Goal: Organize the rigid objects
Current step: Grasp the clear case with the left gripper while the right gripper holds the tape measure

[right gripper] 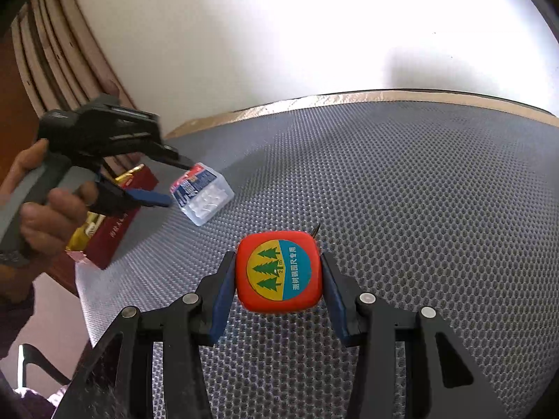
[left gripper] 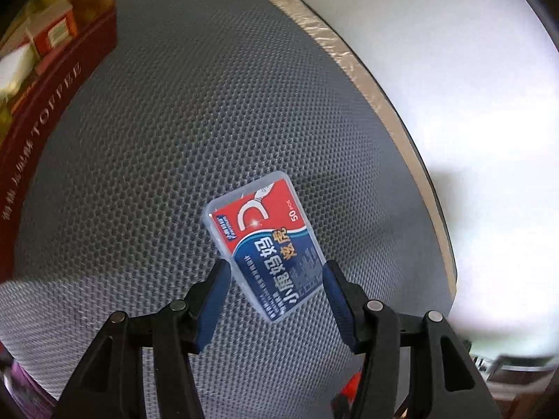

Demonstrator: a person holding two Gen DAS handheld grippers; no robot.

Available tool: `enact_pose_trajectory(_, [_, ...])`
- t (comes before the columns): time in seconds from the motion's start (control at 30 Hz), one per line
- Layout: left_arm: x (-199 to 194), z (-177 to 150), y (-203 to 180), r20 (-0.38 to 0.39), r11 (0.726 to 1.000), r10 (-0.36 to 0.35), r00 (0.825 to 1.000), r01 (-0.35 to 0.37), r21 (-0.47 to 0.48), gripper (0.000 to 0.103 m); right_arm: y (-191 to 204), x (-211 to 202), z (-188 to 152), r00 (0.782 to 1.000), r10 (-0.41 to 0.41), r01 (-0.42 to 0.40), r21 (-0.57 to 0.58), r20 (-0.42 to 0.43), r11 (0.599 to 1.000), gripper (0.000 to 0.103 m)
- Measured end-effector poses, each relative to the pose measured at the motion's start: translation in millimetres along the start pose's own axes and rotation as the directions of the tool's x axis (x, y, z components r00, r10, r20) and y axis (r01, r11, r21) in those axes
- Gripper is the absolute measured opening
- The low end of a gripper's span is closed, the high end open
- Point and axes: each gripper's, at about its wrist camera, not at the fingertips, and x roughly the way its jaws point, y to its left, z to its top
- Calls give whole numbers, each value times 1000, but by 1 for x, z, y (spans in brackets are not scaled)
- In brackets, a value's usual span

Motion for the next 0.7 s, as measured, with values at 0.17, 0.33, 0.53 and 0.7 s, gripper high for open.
enact_pose_trajectory(0.17, [18,3,-15,25,997,38,999,-37,-66,56,-5,-10,0,999,45,-46,28,13,999,45])
enact_pose_trajectory(0.33, [40,11,-26,39,986,117,992,-111,-125,78,-15,-24,-1,996,84,-86,55,31,995,45])
enact_pose_trajectory(0.53, [64,6,-62,54,963,262,964,-265,53,88,-22,-36,1,993,110,-113,62,42,992,45])
enact_pose_trajectory(0.7, [57,-6,-58,85,968,239,967,-244,58,82,-24,-39,3,993,111,-113,63,36,992,45])
